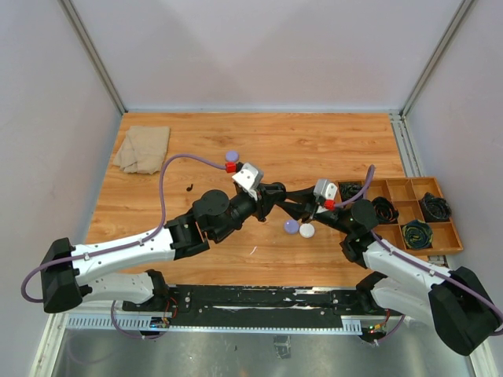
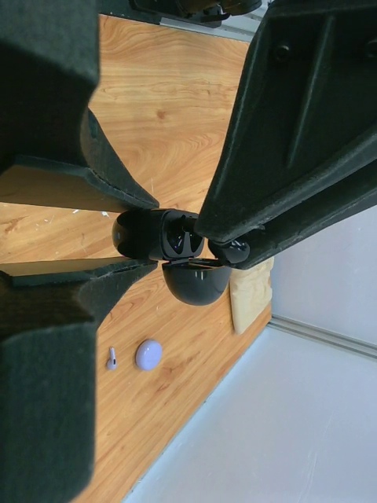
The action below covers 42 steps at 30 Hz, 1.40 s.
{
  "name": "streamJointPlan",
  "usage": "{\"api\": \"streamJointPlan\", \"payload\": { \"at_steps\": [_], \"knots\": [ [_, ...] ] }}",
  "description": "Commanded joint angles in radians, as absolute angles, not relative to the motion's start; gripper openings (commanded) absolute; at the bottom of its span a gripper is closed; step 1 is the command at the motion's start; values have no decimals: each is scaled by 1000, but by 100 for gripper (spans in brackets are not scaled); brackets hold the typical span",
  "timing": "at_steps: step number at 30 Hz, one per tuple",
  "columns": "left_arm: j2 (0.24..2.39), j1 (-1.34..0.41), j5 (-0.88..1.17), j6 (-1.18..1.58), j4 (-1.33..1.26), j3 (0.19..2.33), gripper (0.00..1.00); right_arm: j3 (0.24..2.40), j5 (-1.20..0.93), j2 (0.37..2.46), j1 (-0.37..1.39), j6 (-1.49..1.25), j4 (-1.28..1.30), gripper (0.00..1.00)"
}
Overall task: Insert the wireless bluetooth earbuds into the charging case
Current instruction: Place the earbud in the charging case.
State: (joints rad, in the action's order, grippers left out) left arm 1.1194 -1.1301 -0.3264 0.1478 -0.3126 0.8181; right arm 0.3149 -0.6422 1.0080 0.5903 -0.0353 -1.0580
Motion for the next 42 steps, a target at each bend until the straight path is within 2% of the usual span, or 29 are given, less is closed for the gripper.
{"api": "streamJointPlan", "payload": {
  "at_steps": [1,12,15,21,24,34,42],
  "knots": [
    [1127,-1141,-348,135,-354,805,16,304,-632,988,604,-46,-1101,6],
    [1146,-1142,-344,138,-356,805,18,302,-630,975,603,-45,-1100,6],
    [1145,-1142,-344,146,-355,802,25,301,-629,971,603,-44,-1099,6],
    [1126,-1141,-349,159,-354,803,49,297,-625,972,603,-43,-1098,6],
    [1117,-1141,-349,169,-336,816,56,294,-621,974,603,-40,-1098,6],
    [1055,-1141,-350,243,-195,882,75,284,-589,977,603,-13,-1082,6],
    [1031,-1138,-488,279,-7,954,80,277,-578,981,603,0,-1071,6]
  ]
}}
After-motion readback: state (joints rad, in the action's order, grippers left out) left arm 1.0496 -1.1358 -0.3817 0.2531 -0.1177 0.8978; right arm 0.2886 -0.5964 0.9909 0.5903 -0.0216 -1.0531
